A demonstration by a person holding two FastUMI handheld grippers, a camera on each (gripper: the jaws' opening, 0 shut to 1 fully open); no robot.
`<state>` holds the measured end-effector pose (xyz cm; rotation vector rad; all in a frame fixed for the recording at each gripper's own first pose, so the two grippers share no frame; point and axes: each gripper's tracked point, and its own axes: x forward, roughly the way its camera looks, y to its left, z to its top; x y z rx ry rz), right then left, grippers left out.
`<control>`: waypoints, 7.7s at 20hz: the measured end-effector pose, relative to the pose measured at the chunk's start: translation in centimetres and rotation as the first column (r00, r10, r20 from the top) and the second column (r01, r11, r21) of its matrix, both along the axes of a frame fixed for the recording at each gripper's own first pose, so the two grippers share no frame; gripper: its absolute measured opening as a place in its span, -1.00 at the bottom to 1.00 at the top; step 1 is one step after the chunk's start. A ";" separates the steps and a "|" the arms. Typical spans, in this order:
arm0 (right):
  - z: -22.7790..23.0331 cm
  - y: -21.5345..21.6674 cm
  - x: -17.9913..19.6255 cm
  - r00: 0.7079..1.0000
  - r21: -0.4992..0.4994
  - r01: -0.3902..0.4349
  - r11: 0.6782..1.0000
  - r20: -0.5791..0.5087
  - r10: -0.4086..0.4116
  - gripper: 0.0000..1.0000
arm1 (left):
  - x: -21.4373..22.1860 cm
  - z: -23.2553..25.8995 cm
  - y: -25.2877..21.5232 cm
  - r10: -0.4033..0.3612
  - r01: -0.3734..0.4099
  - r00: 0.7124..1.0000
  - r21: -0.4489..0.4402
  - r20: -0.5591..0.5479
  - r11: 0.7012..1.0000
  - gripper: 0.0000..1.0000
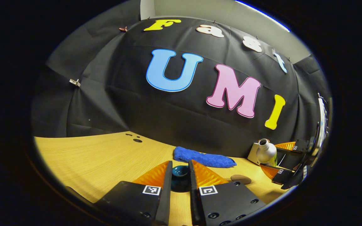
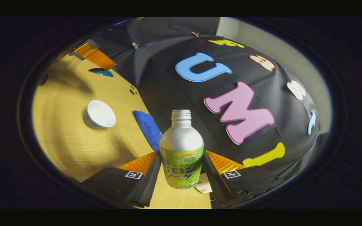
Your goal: Open the teacup lid with one hand, grasp the water bottle and pour water into the teacup with the other hand; after pouring, place the water bottle on the coaster and then close the teacup lid.
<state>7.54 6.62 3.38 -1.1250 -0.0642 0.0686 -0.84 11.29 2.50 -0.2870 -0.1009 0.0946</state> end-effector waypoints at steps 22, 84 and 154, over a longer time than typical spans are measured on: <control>-5.8 3.4 1.3 0.990 -0.579 -0.134 0.805 -0.118 0.080 0.53 | 0.1 -0.3 0.6 0.007 -0.007 1.000 -0.004 -0.011 1.000 -0.40; -4.0 5.5 1.8 0.979 -0.568 -0.202 0.798 -0.114 0.166 0.53 | 0.2 -0.2 1.0 0.010 -0.011 1.000 -0.025 -0.019 1.000 -0.40; -3.7 -9.3 -7.3 0.992 0.899 0.053 0.436 -0.097 0.079 0.89 | 5.9 -2.4 -10.9 -0.175 0.204 0.972 0.190 -0.158 0.961 -0.39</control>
